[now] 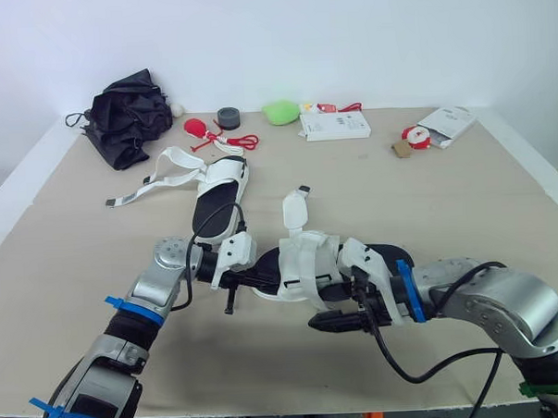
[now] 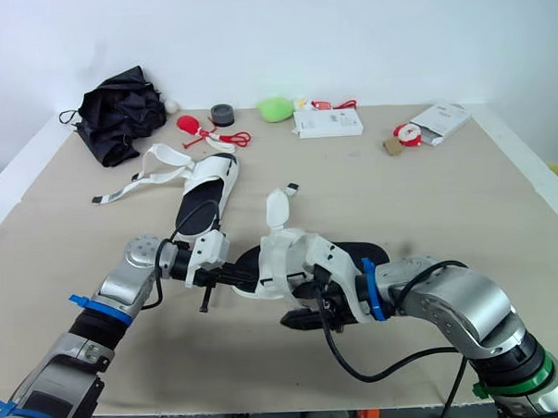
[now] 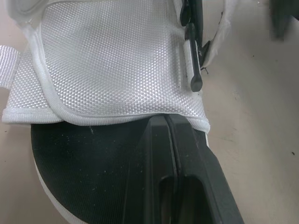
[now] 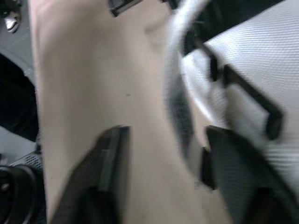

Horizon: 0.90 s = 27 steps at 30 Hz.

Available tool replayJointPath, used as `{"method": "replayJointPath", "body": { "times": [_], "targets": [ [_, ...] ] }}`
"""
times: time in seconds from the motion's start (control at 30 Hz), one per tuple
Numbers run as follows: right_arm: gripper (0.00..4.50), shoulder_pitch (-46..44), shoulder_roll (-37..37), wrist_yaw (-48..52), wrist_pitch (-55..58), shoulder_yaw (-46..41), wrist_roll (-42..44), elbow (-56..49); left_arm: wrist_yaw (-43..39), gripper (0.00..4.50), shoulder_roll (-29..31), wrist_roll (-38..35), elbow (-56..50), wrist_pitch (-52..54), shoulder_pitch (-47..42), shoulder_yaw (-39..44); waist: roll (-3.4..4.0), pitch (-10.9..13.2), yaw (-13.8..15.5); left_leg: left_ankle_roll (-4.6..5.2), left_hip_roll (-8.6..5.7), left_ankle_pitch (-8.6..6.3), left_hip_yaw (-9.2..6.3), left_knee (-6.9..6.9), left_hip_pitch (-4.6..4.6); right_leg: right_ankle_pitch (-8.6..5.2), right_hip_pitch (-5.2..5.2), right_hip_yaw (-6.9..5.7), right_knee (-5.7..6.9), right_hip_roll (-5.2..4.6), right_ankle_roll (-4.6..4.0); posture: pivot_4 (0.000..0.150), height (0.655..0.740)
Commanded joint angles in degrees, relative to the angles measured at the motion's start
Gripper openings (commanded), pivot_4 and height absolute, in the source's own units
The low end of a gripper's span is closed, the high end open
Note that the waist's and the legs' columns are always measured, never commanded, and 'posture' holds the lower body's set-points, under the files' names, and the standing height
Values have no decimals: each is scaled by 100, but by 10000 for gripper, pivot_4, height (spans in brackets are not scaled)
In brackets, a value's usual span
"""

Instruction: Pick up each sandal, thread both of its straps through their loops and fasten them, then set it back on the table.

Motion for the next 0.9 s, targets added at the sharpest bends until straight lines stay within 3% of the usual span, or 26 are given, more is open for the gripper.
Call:
{"method": "replayJointPath", "body": {
  "times": [0.03, 0.1, 0.13, 0.3, 0.47, 0.57, 0.8, 0.9],
  "targets": [
    [10486, -161, 96, -49, -12, 49, -72, -16, -39, 0, 77, 344, 213, 244, 286, -365, 0, 0, 1, 0, 0, 0, 0, -1, 0, 0, 1, 0, 0, 0, -2, 1500, 7400],
    [1866, -143, 123, -30, -17, 40, -60, -5, -30, 0, 76, 344, 202, 250, 292, -362, 0, 0, 3, -1, 0, -1, -2, -2, -1, 5, 0, 0, 0, -1, -10, 1500, 7400],
    [814, -124, 120, -17, -22, 33, -54, -8, -27, 0, 77, 345, 195, 252, 295, -362, 0, 0, 3, -1, 0, -2, -2, -2, -1, 6, 2, 0, 0, -1, -9, 1500, 7400],
    [814, -30, 45, 93, 25, -81, 71, -44, -20, 0, 72, 347, 172, 272, 306, -363, 0, 0, 3, -1, -1, -3, -1, -2, -2, 7, 6, -9, 0, -1, -5, 1500, 7400],
    [814, -212, 124, 357, 497, -909, 1145, 10, -18, 0, 51, 353, 202, 257, 293, -373, 0, 0, 4, -1, -1, -3, 0, -2, -4, 15, 15, -9, 0, 0, 8, 1500, 7400],
    [814, -1304, 462, 49, 1211, -1541, 1853, 1043, -27, 0, 12, 367, 285, 208, 253, -386, 5, 3, -8, -1, -1, -3, 3, -2, -3, 17, 15, -5, 1, 0, 4, 1500, 7400],
    [814, -2732, 1029, -702, 2140, -1602, 1485, 2961, -29, 0, -45, 383, 372, 149, 219, -392, 0, -6, 13, 3, -4, 3, -3, -7, -3, 14, 3, 0, 1, -12, -40, 1500, 7400],
    [814, -2923, 1149, -787, 2334, -1650, 1427, 3237, -27, 0, -49, 385, 365, 146, 223, -387, 7, -6, 10, 5, -13, 3, 2, -8, -23, 33, -1, 6, 6, -19, -9, 1500, 7400]
  ]
}}
